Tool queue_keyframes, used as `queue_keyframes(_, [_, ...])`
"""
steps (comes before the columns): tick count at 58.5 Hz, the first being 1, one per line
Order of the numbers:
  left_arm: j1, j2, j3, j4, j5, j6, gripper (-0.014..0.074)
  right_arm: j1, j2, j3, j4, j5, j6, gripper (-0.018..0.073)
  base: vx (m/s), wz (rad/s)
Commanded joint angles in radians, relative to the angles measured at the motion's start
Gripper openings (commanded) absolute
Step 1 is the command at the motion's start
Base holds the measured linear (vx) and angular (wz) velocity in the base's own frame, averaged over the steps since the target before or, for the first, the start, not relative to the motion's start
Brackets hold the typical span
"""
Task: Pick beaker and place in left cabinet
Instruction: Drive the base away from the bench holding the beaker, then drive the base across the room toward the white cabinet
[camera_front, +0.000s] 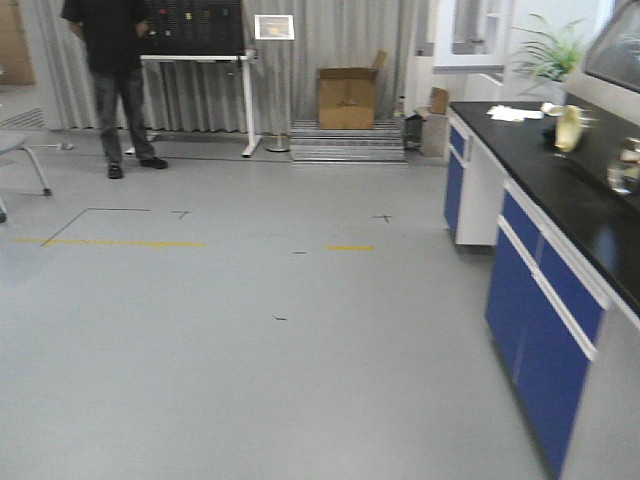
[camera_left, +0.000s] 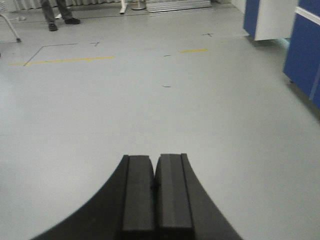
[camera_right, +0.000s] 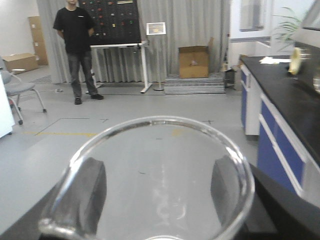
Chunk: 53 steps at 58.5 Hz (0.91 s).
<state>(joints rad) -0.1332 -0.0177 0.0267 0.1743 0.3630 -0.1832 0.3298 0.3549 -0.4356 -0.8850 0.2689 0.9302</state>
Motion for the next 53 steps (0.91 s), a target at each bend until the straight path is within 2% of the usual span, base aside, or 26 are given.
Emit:
queue_keyframes(1, [0.001,-0.011,-0.012,0.0,-0.075,-0.004,0.0004,-0.003,0.006,-0.029,-0.021,-0.053,-0.008,-0.0003,0.59,0.35])
queue_keyframes(26, [0.001,-0.011,-0.012,0.0,-0.075,-0.004,0.0004,-0.003,0.006,-0.029,-0.021,-0.053,-0.008,-0.0003,0.63,0.22])
queue_keyframes(53, [0.001,-0.011,-0.012,0.0,-0.075,-0.004,0.0004,-0.003,0.006,-0.029,-0.021,-0.053,-0.008,-0.0003,0.72,-0.04])
